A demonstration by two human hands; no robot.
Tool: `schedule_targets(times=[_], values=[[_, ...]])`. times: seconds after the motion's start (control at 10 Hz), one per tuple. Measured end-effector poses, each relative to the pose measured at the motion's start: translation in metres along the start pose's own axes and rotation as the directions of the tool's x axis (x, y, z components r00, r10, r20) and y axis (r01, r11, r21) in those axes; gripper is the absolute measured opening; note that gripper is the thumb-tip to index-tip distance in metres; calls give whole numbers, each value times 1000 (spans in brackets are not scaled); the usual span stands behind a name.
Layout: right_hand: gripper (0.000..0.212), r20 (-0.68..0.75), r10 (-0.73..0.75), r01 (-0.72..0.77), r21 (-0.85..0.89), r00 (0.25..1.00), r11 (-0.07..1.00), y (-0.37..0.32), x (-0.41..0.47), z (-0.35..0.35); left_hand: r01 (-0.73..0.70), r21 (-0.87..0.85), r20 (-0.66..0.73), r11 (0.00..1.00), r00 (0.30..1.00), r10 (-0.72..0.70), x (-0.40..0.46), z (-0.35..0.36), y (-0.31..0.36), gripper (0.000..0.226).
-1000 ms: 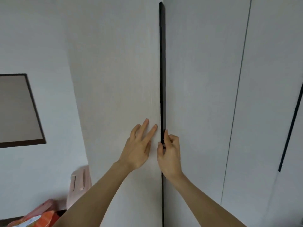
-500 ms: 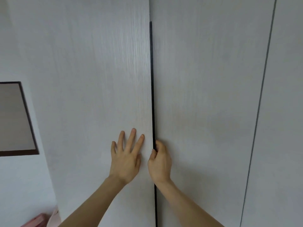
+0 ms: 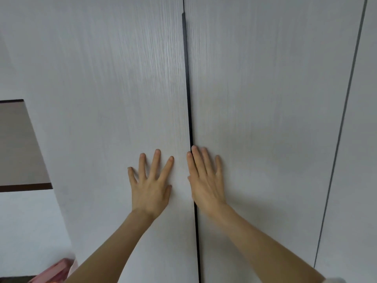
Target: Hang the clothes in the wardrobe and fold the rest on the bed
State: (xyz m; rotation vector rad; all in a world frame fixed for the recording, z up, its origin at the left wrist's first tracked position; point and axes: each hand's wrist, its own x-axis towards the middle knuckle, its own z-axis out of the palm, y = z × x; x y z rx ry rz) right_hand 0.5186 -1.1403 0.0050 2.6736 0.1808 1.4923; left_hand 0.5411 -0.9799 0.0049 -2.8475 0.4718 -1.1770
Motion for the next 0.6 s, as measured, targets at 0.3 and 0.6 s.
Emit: schedule_targets(times=[0.3, 0.6], values=[[84, 113, -88, 109, -196, 990, 974, 19, 12, 1, 28, -21, 6, 999, 1000, -28, 9, 14, -11, 108], [36, -60, 60, 2, 729, 996, 685, 17, 46, -109, 56, -52, 19, 997, 998, -55, 37, -11, -17, 97]])
